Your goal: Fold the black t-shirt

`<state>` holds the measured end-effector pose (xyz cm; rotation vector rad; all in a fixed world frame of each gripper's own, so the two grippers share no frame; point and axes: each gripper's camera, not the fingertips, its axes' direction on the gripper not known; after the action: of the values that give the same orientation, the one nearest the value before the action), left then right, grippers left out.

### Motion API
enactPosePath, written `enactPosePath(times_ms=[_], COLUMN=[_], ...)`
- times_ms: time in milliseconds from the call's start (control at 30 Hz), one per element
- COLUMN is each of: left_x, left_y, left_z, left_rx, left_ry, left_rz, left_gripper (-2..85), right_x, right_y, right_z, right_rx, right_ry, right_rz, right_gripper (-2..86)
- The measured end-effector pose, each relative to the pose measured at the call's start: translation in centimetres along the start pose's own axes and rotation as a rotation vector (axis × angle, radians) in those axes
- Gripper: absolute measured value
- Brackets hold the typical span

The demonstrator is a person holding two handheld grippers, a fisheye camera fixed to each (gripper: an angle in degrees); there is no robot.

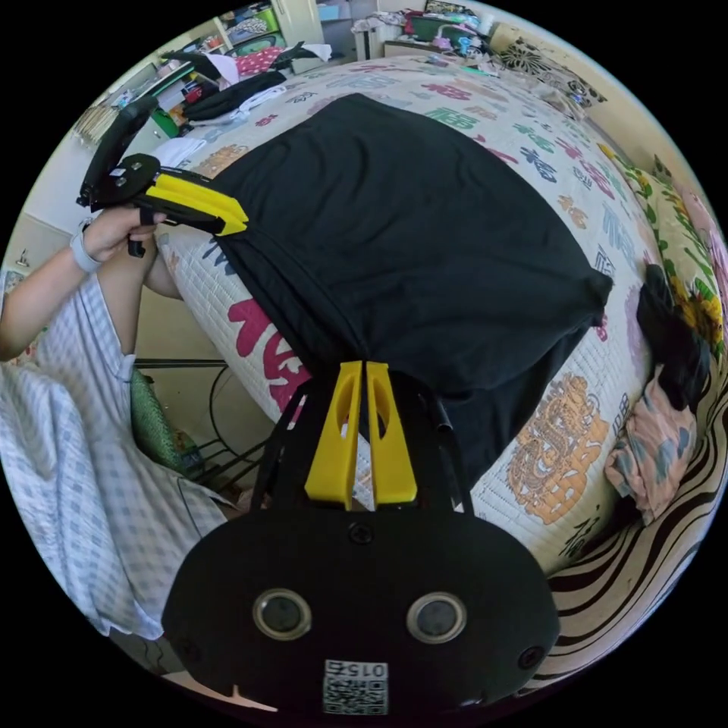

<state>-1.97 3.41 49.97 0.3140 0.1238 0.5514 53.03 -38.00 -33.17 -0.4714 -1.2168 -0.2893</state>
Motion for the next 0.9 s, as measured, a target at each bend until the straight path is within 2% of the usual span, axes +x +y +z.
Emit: enactPosePath(times_ms=[167, 300, 367, 433, 500, 567, 700, 833, 900], left_x=[0.9, 1.8, 1.4, 1.0, 0.7, 0.5, 2.6, 6.1, 7.3], left_y=[1.1, 1.3, 1.0, 0.0, -1.7, -5.5, -19.8, -34.2, -38.5], left_z=[-1.0, 3.7, 4.4, 3.6, 2.0, 0.9, 2.9, 9.4, 13.1], left_rx=[0.068, -0.009, -0.007, -0.003, 0.074, 0.137, 0.182, 0.095, 0.031], left_ry=[-0.003, -0.038, -0.019, 0.020, 0.049, 0.088, 0.130, 0.218, 0.272], left_rz=[0.006, 0.007, -0.022, -0.052, -0.053, -0.006, 0.189, 0.234, 0.220], left_gripper=[-0.5, 0.0, 1.1, 6.3, 8.0, 8.4, 8.4, 6.9, 6.3], right_x=[0.7, 1.4, 2.4, 4.1, 8.1, 12.2, 21.0, 26.5, 29.0], right_y=[0.7, 0.4, 0.3, 0.6, 1.8, 2.8, 3.4, 1.8, 0.7], right_z=[-0.9, -0.4, -1.1, -2.6, -5.4, -7.1, -8.3, -7.6, -6.7], right_rx=[0.002, -0.007, 0.012, 0.056, 0.187, 0.292, 0.463, 0.517, 0.523], right_ry=[-0.053, -0.058, -0.086, -0.150, -0.195, -0.218, -0.256, -0.304, -0.342], right_rz=[0.018, 0.039, 0.050, 0.097, 0.232, 0.358, 0.592, 0.685, 0.709], right_gripper=[-0.4, 0.2, 1.4, 3.5, 4.8, 5.1, 6.9, 7.8, 7.9])
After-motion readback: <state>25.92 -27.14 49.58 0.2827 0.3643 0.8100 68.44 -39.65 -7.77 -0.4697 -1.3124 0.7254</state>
